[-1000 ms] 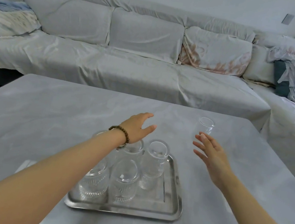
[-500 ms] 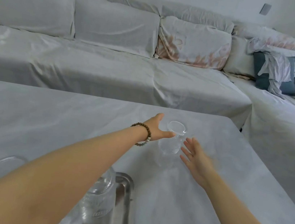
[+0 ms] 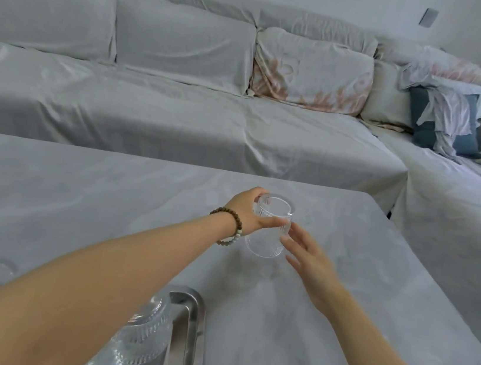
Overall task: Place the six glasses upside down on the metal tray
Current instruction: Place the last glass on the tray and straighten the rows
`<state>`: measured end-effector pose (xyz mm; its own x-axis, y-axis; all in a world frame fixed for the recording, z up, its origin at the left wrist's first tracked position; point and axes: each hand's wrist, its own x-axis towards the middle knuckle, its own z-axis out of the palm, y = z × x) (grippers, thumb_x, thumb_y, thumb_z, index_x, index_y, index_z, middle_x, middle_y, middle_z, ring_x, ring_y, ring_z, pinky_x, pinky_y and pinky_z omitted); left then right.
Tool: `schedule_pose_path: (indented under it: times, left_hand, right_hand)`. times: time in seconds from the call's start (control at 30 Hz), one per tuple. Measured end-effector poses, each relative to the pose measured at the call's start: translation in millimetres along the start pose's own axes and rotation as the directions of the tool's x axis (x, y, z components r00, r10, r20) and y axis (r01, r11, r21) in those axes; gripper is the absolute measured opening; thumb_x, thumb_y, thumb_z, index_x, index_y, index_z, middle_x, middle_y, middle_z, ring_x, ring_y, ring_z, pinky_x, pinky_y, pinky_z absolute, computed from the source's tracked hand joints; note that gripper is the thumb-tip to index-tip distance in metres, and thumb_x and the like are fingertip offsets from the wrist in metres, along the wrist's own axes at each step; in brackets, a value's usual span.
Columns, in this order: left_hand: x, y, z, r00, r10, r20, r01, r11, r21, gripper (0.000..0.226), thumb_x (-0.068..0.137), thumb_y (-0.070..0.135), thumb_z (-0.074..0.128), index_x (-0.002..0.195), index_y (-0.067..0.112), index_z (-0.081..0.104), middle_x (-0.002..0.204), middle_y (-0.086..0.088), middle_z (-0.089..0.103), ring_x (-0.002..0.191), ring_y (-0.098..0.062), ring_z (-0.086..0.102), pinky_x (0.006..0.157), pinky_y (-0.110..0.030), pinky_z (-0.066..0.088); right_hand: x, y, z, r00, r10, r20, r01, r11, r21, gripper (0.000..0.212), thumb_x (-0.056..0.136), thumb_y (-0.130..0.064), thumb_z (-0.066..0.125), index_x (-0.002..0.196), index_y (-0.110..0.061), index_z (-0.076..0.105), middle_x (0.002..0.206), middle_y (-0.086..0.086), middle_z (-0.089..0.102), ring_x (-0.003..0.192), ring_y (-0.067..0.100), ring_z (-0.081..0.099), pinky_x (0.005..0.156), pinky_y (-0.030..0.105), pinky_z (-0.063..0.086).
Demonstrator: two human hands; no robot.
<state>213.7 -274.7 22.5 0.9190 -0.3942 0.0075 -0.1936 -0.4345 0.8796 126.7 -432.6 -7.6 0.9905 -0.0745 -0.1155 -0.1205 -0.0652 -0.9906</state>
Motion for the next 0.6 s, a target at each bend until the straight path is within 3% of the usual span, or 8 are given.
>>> schedule_pose_path:
  times: [0.13,0.27,0.4,0.6]
  left_hand:
    - [-28.8,20.0,-24.6,0.999,0.032,-0.039,-0.032,0.999,-0.004,0.074,0.058,0.062,0.076,0.118,0.027,0.053,0.116,0.008,0.057,0.105,-0.015,0.058,0.094,-0.039,0.050]
    - [-73.1,46.1,-54.8,0.990,0.119,-0.076,-0.112,0.989,0.092,0.082,0.054,0.070,0.071,0.122,0.029,0.051,0.116,0.010,0.058,0.099,-0.013,0.061,0.088,-0.038,0.053]
    - [-127.8,61.8,-78.5,0.984,0.157,-0.078,-0.149,0.983,0.103,0.087,0.048,0.077,0.067,0.121,0.032,0.051,0.117,0.011,0.060,0.088,-0.008,0.065,0.081,-0.034,0.056]
    - [-202.2,59.9,-88.9,0.979,0.193,-0.065,-0.189,0.980,0.067,0.076,0.054,0.071,0.070,0.118,0.034,0.053,0.113,0.016,0.062,0.093,-0.005,0.063,0.086,-0.033,0.055]
  right_hand:
    - [-24.2,-27.3,14.5,0.994,-0.111,-0.009,0.110,0.988,-0.108,0.059,0.079,-0.031,0.074,0.131,-0.035,0.046,0.139,-0.011,0.050,0.128,0.009,0.048,0.103,0.030,0.040]
    - [-59.4,-52.4,36.6,0.974,-0.224,0.017,0.224,0.961,-0.161,0.063,0.068,-0.041,0.078,0.120,-0.048,0.045,0.128,-0.022,0.053,0.117,-0.006,0.051,0.100,0.025,0.042]
    - [-95.4,-64.6,62.2,0.952,-0.306,0.022,0.303,0.927,-0.221,0.083,0.061,-0.049,0.078,0.134,-0.035,0.040,0.132,-0.016,0.052,0.120,0.002,0.054,0.100,0.026,0.044]
    - [-145.3,-73.5,99.1,0.928,-0.362,0.082,0.371,0.896,-0.245,0.069,0.061,-0.047,0.080,0.122,-0.035,0.051,0.118,-0.011,0.066,0.104,0.003,0.065,0.081,0.016,0.053]
